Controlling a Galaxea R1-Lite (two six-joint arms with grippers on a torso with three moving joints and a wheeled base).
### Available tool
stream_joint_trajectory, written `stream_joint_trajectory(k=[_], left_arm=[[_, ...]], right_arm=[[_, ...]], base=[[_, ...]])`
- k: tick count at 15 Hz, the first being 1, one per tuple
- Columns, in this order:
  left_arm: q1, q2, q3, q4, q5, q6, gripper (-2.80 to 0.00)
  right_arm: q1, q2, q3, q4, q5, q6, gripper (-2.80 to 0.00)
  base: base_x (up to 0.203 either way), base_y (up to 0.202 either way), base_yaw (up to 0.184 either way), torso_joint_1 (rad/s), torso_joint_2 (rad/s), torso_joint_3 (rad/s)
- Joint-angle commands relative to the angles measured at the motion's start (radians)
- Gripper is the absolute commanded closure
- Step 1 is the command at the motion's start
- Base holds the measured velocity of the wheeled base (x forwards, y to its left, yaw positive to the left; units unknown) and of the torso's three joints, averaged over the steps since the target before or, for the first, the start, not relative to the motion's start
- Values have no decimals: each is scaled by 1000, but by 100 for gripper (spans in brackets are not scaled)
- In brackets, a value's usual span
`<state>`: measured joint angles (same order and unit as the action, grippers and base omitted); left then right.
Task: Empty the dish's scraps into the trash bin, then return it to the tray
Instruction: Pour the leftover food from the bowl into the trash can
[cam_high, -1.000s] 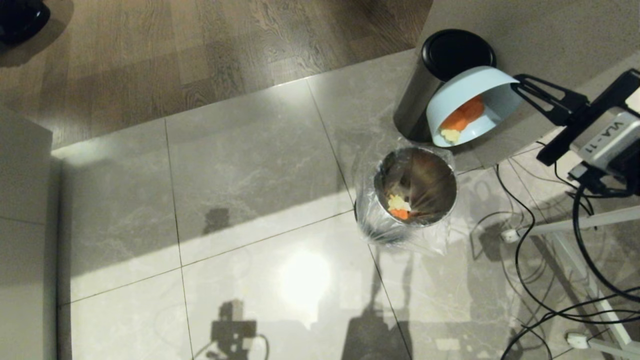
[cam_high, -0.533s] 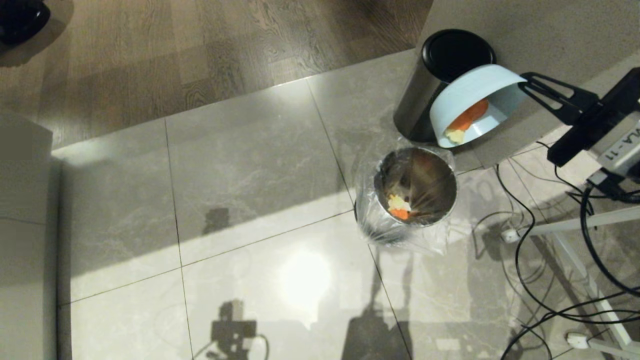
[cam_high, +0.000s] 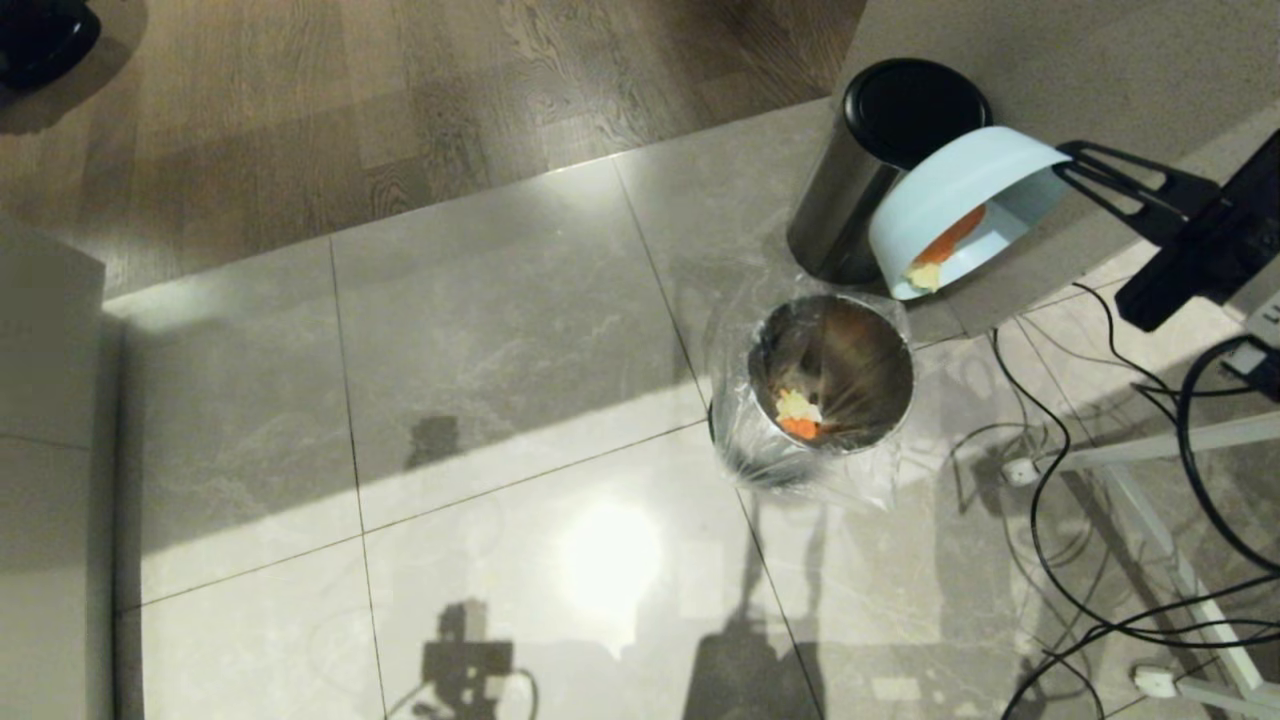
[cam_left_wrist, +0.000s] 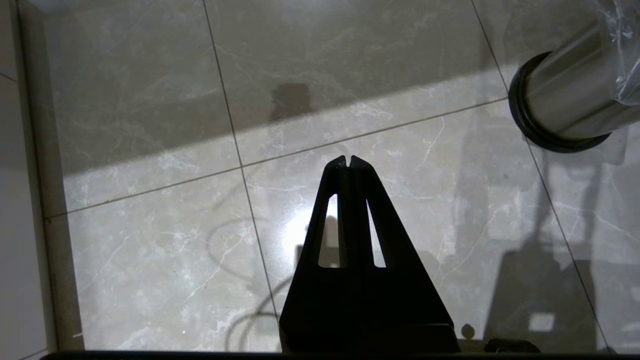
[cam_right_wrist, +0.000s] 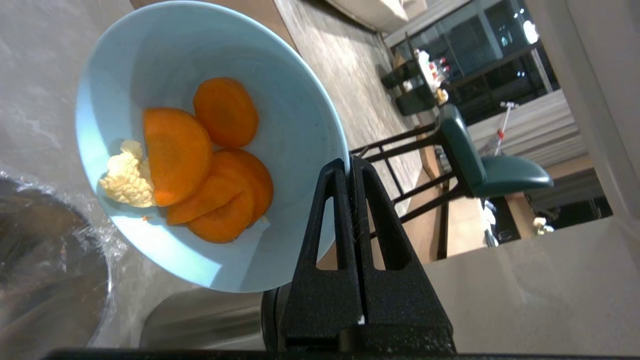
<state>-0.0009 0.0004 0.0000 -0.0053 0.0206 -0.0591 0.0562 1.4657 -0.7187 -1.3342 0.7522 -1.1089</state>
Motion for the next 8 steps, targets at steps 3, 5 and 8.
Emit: stream_joint_trajectory(k=[3, 5, 8], left_arm=[[-1, 1, 0, -1, 1, -1, 0], [0, 1, 0, -1, 1, -1, 0], [-1, 1, 0, -1, 1, -1, 0]], right_arm=[[-4, 26, -11, -95, 9, 60, 0], [-4, 37, -36, -117, 9, 92, 0], [-6, 42, -59, -118, 37, 107, 0]], base=[[0, 0, 0, 0, 0, 0], [0, 0, 0, 0, 0, 0], [0, 0, 0, 0, 0, 0]])
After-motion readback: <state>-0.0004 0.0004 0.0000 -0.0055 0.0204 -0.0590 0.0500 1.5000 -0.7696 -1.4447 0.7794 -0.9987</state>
